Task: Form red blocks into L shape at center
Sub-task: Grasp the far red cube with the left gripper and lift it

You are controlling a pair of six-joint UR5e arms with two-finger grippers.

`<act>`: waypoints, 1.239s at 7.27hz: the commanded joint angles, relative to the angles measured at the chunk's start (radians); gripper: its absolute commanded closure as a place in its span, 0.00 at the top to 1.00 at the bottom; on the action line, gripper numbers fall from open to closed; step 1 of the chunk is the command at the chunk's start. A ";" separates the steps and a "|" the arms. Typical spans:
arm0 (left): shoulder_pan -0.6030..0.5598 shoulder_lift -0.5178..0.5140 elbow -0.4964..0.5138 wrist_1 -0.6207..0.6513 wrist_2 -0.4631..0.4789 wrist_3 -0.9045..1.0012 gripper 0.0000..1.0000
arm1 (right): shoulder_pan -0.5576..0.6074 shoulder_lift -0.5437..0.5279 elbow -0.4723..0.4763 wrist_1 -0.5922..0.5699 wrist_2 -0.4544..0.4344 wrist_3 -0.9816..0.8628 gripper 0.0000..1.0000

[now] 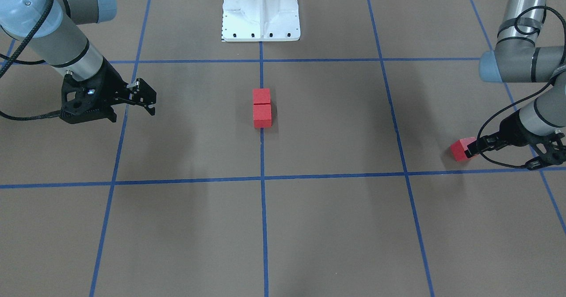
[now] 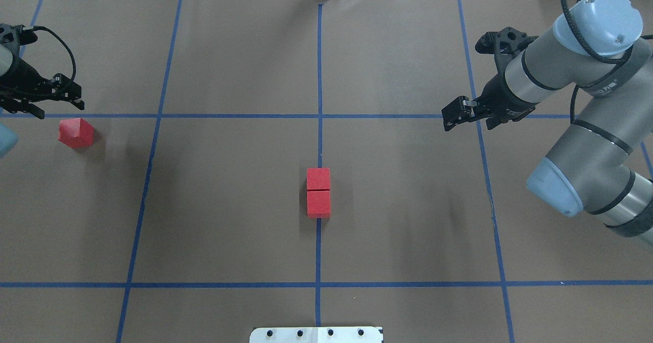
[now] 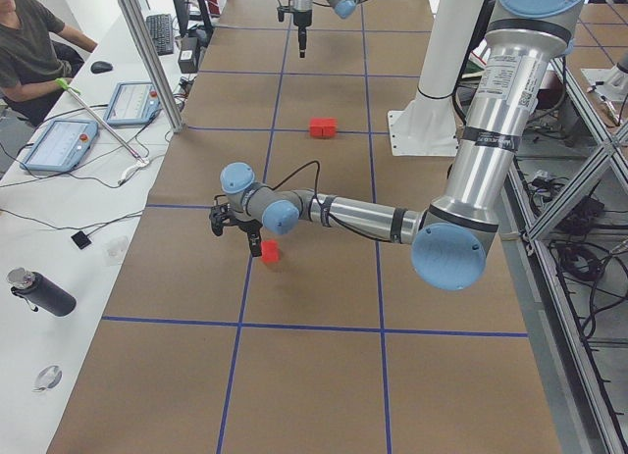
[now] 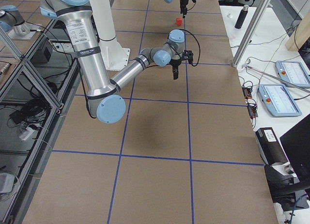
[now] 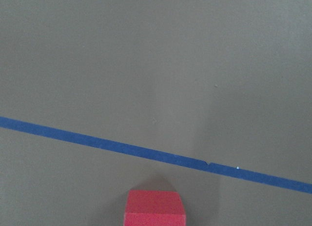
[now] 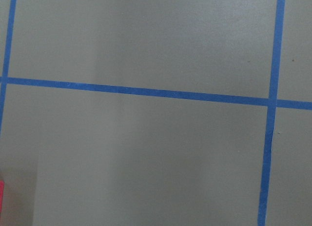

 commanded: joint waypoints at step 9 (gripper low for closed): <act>0.066 -0.004 0.031 -0.014 0.044 -0.010 0.00 | -0.001 0.004 -0.002 -0.001 0.000 0.000 1.00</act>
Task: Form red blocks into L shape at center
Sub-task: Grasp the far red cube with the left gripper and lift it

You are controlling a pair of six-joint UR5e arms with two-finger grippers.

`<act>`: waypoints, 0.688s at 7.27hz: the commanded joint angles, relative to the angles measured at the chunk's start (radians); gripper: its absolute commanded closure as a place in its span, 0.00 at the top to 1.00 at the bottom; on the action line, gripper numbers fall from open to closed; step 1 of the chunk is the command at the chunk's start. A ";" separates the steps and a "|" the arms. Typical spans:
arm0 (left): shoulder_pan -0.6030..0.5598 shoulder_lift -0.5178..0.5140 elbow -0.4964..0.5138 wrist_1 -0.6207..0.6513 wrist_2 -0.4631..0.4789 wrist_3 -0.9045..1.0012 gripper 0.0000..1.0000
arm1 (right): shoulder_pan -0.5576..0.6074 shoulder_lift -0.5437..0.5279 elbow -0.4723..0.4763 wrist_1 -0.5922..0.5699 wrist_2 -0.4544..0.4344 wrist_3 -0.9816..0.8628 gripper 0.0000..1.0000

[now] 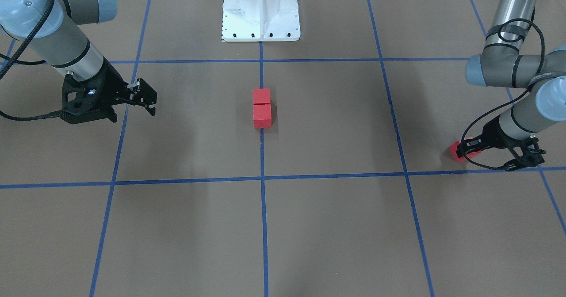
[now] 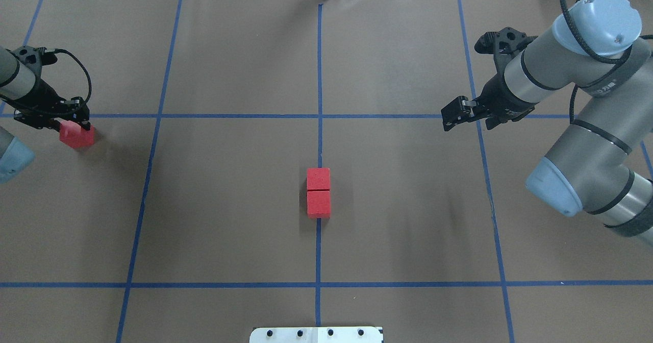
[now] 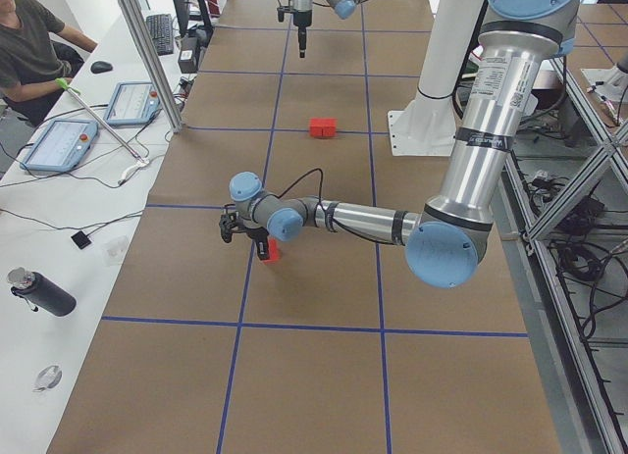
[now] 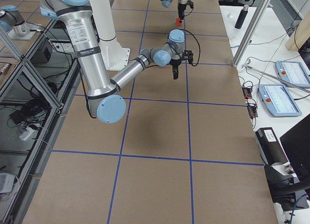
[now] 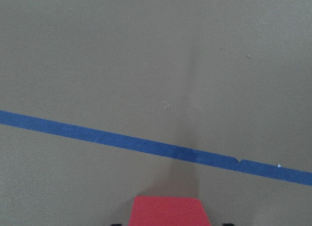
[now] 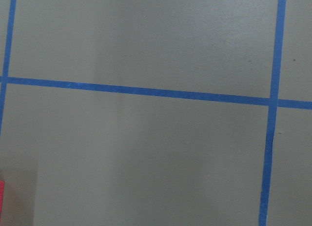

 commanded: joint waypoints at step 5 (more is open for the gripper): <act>0.090 -0.181 -0.259 0.322 0.002 -0.902 0.00 | 0.000 0.003 0.000 0.001 0.000 -0.001 1.00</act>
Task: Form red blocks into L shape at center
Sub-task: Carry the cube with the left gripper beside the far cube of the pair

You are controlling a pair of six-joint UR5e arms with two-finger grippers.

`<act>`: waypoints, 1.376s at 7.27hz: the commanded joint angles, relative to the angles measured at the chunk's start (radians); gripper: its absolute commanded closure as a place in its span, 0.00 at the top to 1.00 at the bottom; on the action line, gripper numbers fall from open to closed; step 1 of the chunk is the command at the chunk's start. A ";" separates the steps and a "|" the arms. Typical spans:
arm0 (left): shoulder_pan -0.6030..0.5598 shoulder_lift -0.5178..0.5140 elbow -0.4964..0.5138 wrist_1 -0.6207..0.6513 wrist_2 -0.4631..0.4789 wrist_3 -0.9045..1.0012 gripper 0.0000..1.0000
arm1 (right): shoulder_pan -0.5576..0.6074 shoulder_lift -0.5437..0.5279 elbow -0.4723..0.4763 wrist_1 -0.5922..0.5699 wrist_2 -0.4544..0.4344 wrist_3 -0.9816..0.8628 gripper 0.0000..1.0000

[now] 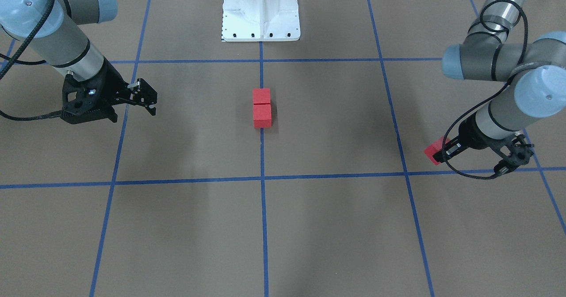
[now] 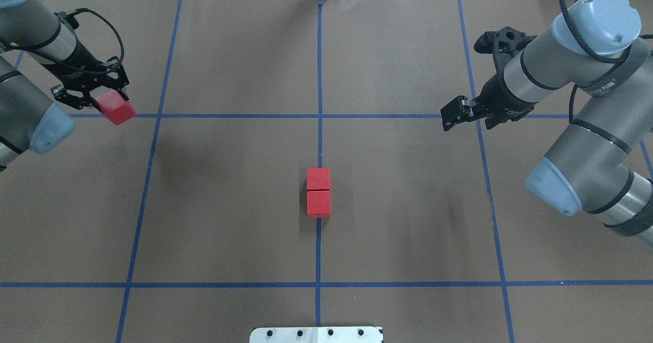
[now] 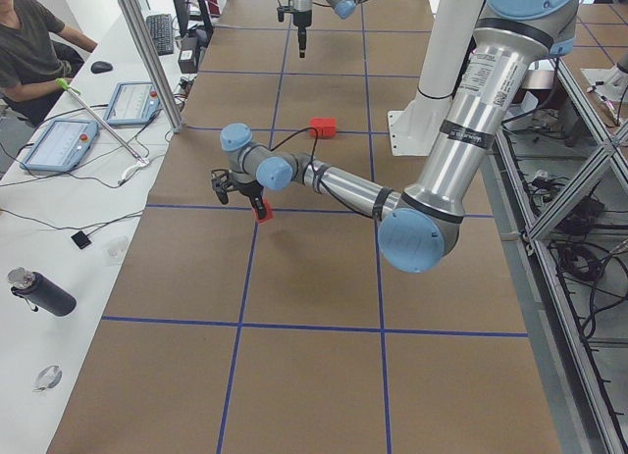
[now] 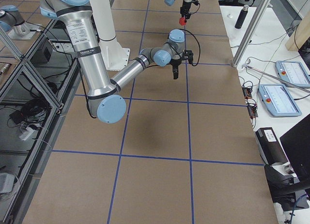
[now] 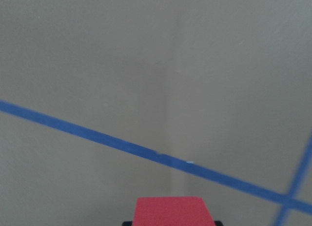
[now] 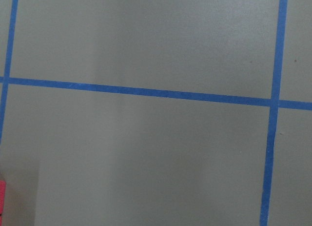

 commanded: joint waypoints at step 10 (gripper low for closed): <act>0.449 -0.351 0.049 0.034 0.191 -1.470 0.00 | 0.012 -0.029 -0.001 0.000 -0.023 0.001 1.00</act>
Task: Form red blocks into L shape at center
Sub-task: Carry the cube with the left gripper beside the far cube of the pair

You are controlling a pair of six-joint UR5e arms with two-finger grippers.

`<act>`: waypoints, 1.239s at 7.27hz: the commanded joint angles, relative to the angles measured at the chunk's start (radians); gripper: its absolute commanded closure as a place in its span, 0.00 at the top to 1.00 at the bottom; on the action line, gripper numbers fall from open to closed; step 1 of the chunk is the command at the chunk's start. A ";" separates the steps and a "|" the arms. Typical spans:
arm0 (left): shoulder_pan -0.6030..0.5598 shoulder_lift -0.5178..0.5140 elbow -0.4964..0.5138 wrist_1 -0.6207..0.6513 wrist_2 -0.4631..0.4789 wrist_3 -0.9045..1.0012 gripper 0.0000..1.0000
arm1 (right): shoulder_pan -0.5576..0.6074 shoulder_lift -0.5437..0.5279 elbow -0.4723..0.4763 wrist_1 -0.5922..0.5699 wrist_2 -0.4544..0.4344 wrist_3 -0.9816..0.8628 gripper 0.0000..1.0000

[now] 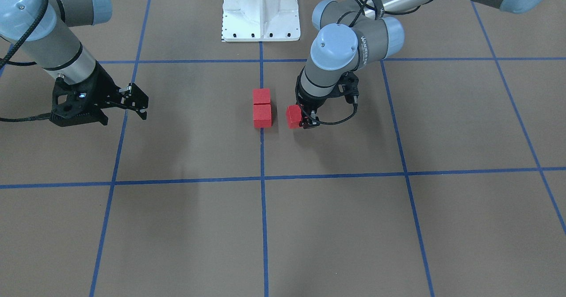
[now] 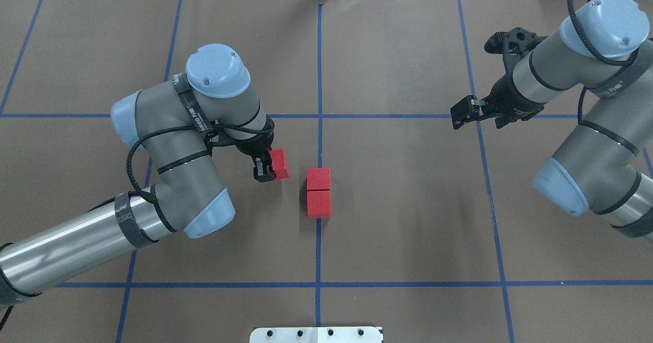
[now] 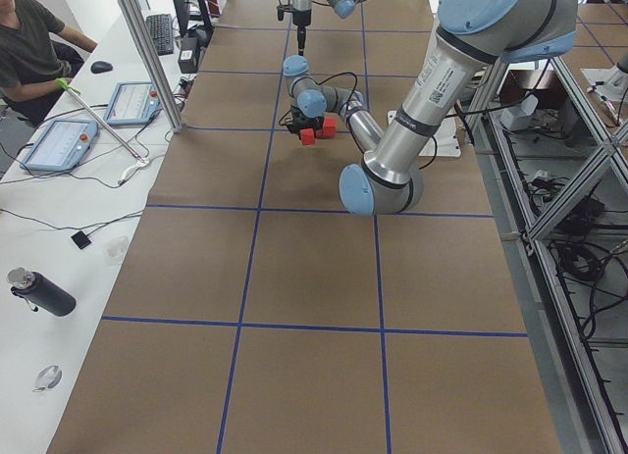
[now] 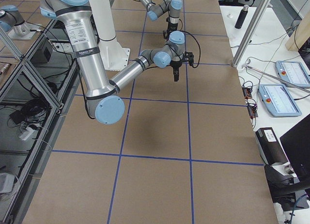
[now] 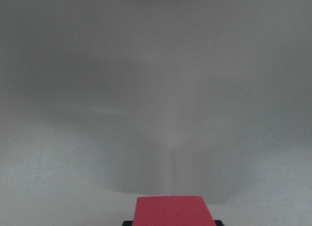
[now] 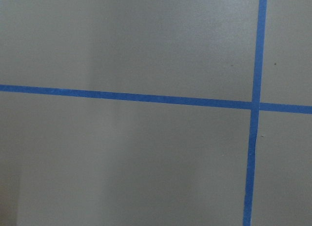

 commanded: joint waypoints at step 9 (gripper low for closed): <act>0.058 -0.031 0.041 -0.009 0.054 -0.004 0.00 | -0.001 -0.001 -0.002 0.000 0.000 -0.002 1.00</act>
